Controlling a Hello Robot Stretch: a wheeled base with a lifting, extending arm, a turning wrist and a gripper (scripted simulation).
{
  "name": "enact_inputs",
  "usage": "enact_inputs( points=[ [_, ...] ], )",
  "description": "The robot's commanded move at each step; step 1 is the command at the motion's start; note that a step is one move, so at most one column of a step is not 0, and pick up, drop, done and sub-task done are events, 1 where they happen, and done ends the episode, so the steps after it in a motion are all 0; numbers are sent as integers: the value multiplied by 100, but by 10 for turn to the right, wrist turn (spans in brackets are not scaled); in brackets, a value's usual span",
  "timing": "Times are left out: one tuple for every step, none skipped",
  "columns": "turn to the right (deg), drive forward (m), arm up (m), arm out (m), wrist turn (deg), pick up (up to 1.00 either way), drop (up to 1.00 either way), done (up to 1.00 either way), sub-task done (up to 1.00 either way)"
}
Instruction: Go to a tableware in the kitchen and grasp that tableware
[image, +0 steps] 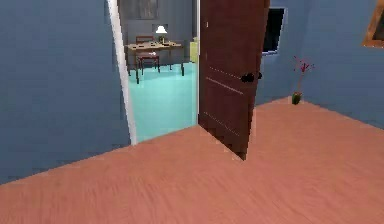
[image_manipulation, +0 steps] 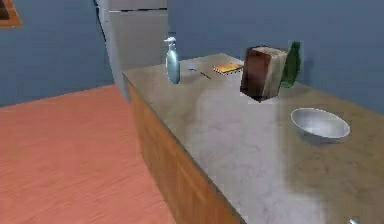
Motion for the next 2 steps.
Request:
enact_inputs(
  points=[
    [-300, 0, 0, 0, 0, 0, 0, 0, 0],
    [0, 30, 0, 0, 0, 0, 0, 0, 0]
  ],
)
